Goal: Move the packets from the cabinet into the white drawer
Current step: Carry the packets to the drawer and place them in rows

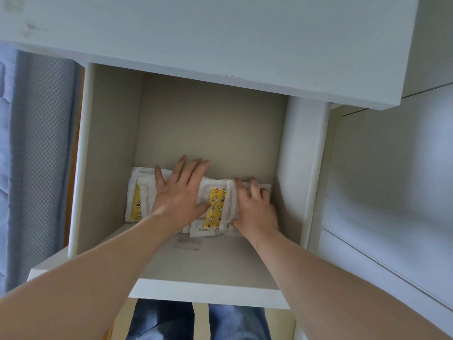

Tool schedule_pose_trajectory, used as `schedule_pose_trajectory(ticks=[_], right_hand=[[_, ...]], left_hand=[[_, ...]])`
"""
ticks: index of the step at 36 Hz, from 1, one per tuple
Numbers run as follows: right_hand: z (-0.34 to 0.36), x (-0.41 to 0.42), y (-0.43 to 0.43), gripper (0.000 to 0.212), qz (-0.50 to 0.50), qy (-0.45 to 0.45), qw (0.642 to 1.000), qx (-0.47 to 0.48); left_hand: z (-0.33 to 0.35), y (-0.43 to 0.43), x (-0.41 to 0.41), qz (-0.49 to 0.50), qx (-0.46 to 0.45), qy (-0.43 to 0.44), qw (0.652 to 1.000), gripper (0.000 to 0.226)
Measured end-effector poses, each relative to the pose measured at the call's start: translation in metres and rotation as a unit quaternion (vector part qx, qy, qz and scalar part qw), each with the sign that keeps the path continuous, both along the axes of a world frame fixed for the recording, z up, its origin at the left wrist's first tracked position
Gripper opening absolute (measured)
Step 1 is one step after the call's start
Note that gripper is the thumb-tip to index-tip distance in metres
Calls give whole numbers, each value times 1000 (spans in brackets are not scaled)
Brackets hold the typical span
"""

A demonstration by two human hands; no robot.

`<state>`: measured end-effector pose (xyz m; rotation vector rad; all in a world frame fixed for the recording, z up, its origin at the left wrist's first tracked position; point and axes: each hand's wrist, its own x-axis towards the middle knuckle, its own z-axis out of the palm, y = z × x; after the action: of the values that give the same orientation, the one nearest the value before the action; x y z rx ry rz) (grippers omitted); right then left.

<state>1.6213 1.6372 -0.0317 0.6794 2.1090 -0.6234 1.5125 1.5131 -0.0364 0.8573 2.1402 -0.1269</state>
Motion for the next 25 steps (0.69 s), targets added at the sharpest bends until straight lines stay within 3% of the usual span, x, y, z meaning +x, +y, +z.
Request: schedule_pose_trajectory(ticks=[3,7,14,19,25], right_hand=[[-2,1,1,92,0,2,1000,-3],[-2,4,1,92,1,3,1000,3],[14,5,4,90,-12,-11,1000,4],[47,6,5,82,-44,12,999,11],[108,9,-4,67,-129,46,990,23]], left_hand=[[-5,3,1,-79,-34,16,996,69],[-3,12,10,-87,-48,20,995,58],[14,23,13,-83,-98,-8,992,71],[51,16,19,30,-27,10,999,68],[111,6,16,152,15,-31,988,53]])
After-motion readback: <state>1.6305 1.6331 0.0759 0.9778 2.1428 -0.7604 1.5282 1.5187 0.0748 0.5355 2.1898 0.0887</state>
